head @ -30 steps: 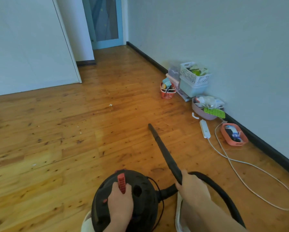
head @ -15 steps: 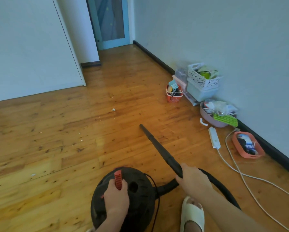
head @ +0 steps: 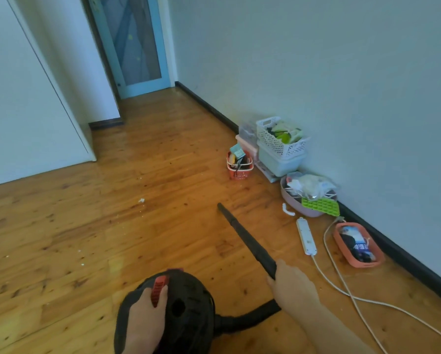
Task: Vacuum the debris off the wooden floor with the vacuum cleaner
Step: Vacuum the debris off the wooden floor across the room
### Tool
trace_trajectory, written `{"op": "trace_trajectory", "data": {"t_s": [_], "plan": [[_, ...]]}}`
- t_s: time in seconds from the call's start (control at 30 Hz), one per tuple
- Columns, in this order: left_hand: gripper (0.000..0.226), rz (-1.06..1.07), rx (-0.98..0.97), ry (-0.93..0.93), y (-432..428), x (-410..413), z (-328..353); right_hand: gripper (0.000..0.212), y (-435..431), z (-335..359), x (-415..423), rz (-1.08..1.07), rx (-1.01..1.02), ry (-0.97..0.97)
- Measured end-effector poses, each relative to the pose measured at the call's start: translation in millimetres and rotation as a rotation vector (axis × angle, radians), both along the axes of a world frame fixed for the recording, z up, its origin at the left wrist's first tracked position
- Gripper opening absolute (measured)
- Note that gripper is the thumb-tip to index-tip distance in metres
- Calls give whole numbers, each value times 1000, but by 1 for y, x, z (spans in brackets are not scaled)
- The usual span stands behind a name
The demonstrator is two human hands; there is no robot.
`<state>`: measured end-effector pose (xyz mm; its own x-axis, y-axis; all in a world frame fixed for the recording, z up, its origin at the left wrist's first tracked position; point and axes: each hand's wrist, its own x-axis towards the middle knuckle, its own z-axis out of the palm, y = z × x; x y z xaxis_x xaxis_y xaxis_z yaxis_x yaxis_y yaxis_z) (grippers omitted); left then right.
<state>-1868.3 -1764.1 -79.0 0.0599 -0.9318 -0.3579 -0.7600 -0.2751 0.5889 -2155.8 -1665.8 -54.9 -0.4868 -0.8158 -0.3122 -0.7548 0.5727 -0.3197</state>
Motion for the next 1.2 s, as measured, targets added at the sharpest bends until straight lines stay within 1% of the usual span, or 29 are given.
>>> {"op": "trace_trajectory", "data": {"t_s": [0.1,0.27,0.33,0.5,0.57,0.7,0.9,1.07,1.2], "plan": [[35,12,-19,4,-19,-6,-5,16,-18,-9,-19,-98,-21,-1],[44,76,-34,92,-52,-19,-22,19,-59,-28,-31,-177,2,19],[41,87,-10,152,-72,-24,-24,21,-83,-28,-33,-200,19,28],[33,63,25,191,-91,-34,-22,23,-102,-16,-40,-209,32,16],[31,66,19,202,-96,-40,-19,22,-109,-16,-44,-190,20,11],[35,55,11,141,-101,-49,-22,21,-120,-30,-39,-101,20,-15],[35,108,-37,128,-99,-59,-18,22,-136,-42,-35,23,-6,5],[32,135,-50,117,-103,-66,-17,22,-147,-51,-46,13,-13,40],[31,151,-56,101,-111,-69,-21,25,-160,-58,-49,7,-22,-12]]}}
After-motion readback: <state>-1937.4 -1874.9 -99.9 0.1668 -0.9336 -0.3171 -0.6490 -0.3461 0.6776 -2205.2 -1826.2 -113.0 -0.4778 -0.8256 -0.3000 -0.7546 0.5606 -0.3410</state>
